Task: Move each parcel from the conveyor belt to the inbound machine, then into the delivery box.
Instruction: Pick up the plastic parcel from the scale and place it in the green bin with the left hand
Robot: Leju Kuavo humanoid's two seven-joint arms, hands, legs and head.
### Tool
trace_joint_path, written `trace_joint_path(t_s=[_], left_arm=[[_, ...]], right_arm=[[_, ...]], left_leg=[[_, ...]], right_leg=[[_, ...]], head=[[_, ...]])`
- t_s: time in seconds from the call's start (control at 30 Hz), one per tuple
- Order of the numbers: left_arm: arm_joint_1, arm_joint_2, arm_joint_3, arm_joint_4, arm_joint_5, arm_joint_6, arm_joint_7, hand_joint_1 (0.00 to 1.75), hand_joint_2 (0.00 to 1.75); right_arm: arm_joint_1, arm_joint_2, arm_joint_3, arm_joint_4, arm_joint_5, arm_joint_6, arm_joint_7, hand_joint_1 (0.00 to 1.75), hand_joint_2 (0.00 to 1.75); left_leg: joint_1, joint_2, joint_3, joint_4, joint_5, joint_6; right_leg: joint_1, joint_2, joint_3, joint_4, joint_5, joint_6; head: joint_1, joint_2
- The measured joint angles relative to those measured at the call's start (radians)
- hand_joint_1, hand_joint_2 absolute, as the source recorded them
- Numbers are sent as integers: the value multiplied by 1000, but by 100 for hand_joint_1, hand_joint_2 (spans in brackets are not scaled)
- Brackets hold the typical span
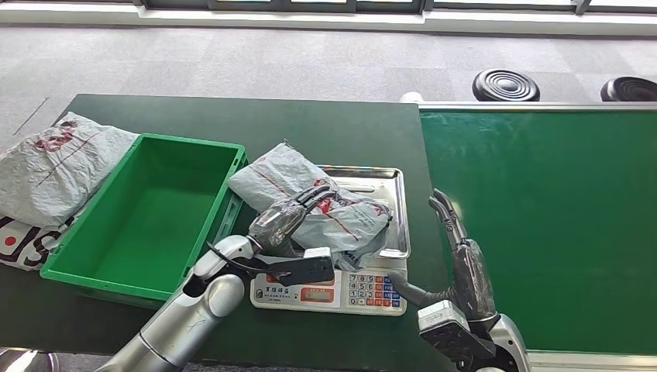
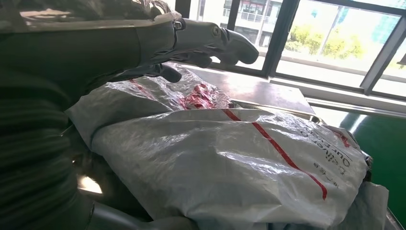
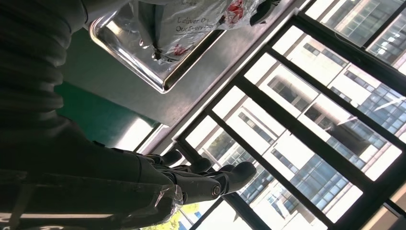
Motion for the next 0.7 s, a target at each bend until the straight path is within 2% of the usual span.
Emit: trace_joint_path(t_s=[0.03, 0.07, 0.7], left_arm=[[-1, -3, -1, 3, 0, 0, 0, 146, 175], [-4, -6, -4, 8, 0, -1, 0, 175, 175], [-52, -24, -49, 71, 15, -47, -22, 175, 175]], right_arm=[[0, 0, 0, 0, 0, 0, 0, 0, 175], [0, 0, 0, 0, 0, -1, 1, 0, 175], [1, 1, -9, 0, 0, -9, 7, 0, 175]], left_leg=[[0, 0, 0, 0, 0, 0], [0, 0, 0, 0, 0, 0], [0, 0, 0, 0, 0, 0]], right_leg=[[0, 0, 0, 0, 0, 0], [0, 0, 0, 0, 0, 0], [0, 0, 0, 0, 0, 0]], head=[[0, 0], [0, 0], [0, 0]])
